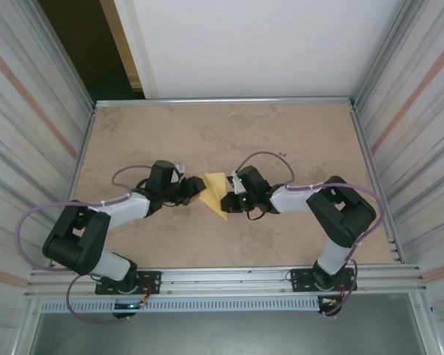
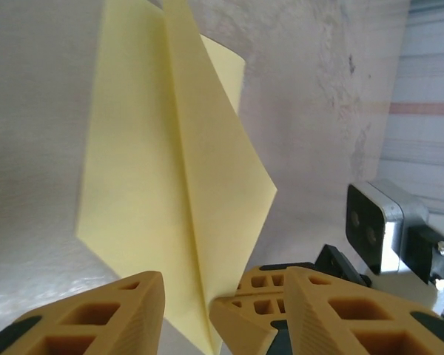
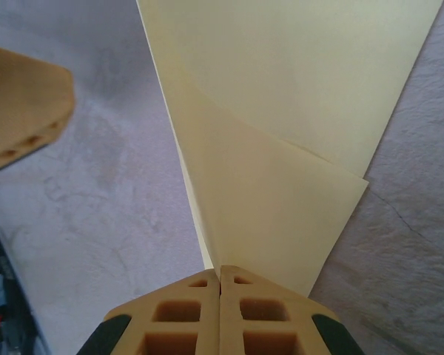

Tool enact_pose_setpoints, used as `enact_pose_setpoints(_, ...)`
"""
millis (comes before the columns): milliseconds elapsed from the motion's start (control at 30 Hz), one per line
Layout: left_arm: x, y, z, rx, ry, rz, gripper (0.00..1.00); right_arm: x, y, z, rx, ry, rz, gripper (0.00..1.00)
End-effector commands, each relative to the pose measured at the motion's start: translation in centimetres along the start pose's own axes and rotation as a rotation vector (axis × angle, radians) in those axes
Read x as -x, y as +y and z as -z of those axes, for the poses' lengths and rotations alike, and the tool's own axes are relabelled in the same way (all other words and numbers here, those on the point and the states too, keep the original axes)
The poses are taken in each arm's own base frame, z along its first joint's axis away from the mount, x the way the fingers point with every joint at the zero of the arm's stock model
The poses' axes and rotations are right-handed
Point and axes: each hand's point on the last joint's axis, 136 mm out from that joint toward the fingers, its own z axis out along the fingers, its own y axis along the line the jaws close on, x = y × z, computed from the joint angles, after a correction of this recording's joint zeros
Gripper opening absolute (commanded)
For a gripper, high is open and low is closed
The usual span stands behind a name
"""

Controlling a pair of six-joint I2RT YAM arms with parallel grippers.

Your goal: Fold a paper plane with a square sheet of paper (pick it up from the middle)

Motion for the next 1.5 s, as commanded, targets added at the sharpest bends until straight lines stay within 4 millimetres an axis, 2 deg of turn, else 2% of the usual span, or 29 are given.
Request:
enact_pose_setpoints(0, -0.1, -1.0, -0.8, -0.064, 0.015, -0.055, 0.49, -0.4, 0.6, -0.3, 0.092, 0.017, -0.043, 0.04)
enact_pose_setpoints(233, -0.8, -1.0, -2.2, -0.085, 0.071, -0.083, 0.48, -0.6, 0.0, -0.2, 0.128, 0.014, -0.076, 0.04)
enact_pose_setpoints(333, -1.1, -0.9, -2.8, -0.074, 0.089, -0.102, 0.43, -0.8, -0.2, -0.1, 0.134, 0.005, -0.078, 0.04)
enact_pose_setpoints(433, -1.3, -0.9, -3.4, -0.079, 0.105, -0.11, 0.33, -0.8, -0.4, 0.0, 0.129, 0.0, -0.084, 0.04)
enact_pose_setpoints(900, -1.6, 0.3, -5.3, -0.041, 0.153, -0.106, 0.37, -1.1, -1.3, 0.1, 0.112, -0.003, -0.101, 0.05)
enact_pose_setpoints(1033, -2.0, 1.4, -5.7, 0.03, 0.178, -0.087, 0.38, -1.1, -1.6, 0.1, 0.104, -0.006, -0.106, 0.07)
enact_pose_setpoints(1133, -2.6, 2.7, -5.9, 0.104, 0.205, -0.068, 0.38, -1.1, -1.7, 0.2, 0.092, -0.01, -0.119, 0.12)
enact_pose_setpoints(1333, -3.5, 5.2, -5.9, 0.267, 0.255, -0.044, 0.4, -0.3, -1.6, 2.0, 0.068, -0.078, -0.124, 0.32)
enact_pose_setpoints(1467, -4.1, 6.7, -5.8, 0.373, 0.282, -0.031, 0.41, 0.1, -1.8, 3.2, 0.029, -0.118, -0.113, 0.37)
